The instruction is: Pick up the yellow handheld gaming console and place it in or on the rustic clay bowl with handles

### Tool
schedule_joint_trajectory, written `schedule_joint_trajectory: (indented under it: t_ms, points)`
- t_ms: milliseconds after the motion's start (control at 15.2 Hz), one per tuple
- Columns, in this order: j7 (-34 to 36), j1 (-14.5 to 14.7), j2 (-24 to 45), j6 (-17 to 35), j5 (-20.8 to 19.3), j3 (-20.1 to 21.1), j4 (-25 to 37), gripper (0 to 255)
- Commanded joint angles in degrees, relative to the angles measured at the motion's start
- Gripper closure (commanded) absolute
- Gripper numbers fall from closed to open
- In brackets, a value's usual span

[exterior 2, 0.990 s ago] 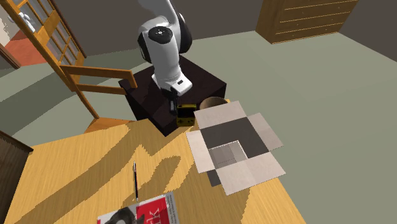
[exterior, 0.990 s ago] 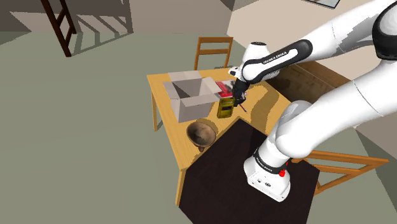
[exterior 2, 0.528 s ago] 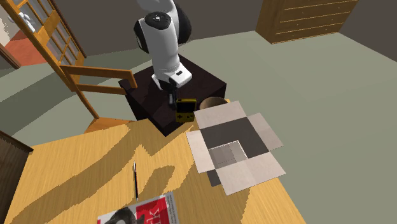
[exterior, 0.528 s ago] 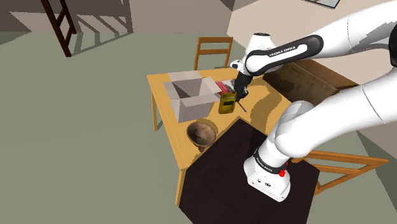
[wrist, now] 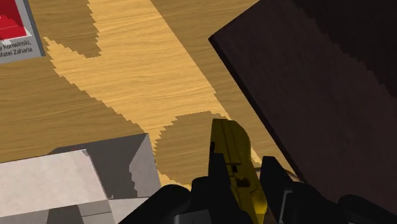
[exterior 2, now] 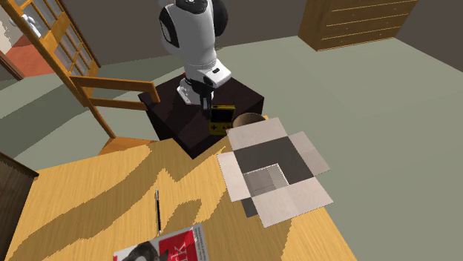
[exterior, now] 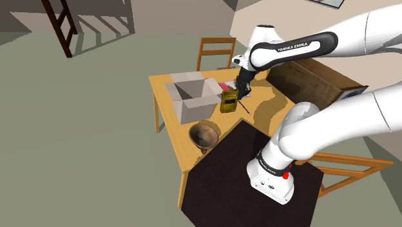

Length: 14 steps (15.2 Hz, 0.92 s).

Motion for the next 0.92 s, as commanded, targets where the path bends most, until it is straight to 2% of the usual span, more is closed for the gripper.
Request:
schedule_joint_trajectory:
  t_ms: [0, 396, 726, 858]
  points:
    - [3.3, 1.2, -1.4, -0.7, 1.3, 2.9, -1.2, 255]
    - [12.5, 6.5, -3.7, -3.0, 6.8, 11.3, -2.0, 255]
    - [19.9, 11.9, -2.8, -4.1, 11.9, 17.7, -0.4, 255]
    - [19.9, 11.9, -1.9, -2.1, 11.7, 17.4, -1.5, 255]
